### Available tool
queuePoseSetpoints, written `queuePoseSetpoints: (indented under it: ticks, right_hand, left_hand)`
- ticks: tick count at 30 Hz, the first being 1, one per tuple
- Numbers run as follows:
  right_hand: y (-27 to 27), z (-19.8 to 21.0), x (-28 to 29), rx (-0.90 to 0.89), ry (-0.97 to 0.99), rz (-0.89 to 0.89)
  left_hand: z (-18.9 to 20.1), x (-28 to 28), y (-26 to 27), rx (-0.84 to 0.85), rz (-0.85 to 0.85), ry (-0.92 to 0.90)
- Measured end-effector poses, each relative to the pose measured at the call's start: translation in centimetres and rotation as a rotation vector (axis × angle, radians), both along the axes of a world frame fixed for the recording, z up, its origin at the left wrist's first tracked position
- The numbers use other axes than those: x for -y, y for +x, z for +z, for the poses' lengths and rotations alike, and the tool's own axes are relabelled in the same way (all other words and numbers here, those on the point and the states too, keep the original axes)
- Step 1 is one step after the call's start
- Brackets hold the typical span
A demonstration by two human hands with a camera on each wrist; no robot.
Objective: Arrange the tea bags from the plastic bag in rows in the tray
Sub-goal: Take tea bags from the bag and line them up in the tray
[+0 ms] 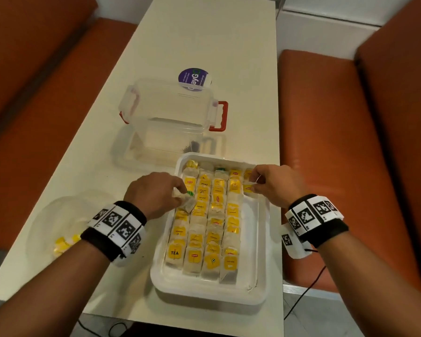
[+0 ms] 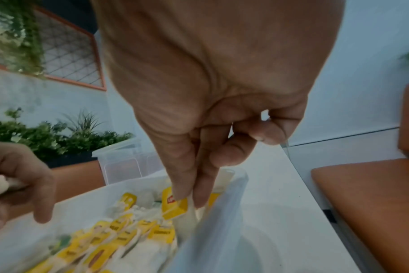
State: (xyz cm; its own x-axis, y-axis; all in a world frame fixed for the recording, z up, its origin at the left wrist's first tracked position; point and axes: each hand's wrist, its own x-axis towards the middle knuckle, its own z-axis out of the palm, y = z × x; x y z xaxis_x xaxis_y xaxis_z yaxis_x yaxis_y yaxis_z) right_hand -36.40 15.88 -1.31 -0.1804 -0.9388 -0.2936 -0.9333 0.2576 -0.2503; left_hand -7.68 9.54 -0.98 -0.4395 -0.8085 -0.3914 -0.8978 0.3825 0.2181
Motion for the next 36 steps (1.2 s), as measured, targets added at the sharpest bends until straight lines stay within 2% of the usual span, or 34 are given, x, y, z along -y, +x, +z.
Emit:
queuePoseSetpoints:
  ticks: [4, 10, 15, 20, 25, 29, 36]
  right_hand:
    - [0.9, 0.3, 0.2, -0.158, -0.022, 0.064]
    - [1.3, 0.0, 0.9, -0.323, -0.032, 0.105]
    - [1.2, -0.7, 1.5, -0.341, -0.002, 0.043]
    - [1.3, -0.2, 1.6, -0.264, -0.008, -0.028]
    - [0.8, 1.2, 1.6, -0.143, 0.070, -0.089]
    - [1.1, 1.0, 2.2, -0.190, 0.132, -0.043]
    - [1.2, -0.7, 3.1, -0.234, 0.071, -0.051]
  left_hand:
    - [-0.8, -0.8, -1.2, 0.101, -0.124, -0.112]
    - [-1.3, -1.0, -2.4, 0.213, -0.180, -0.199]
    - [-1.2, -1.0, -2.7, 0.254, -0.209, -0.215]
    - [-0.7, -1.0, -2.4, 0.164, -0.160, -0.156]
    - [0.1, -1.1, -1.6, 0.041, -0.072, -0.046]
    - [0.6, -1.0, -1.5, 0.007, -0.013, 0.003]
    - [1.4, -0.7, -1.1, -0.110, 0.069, 0.053]
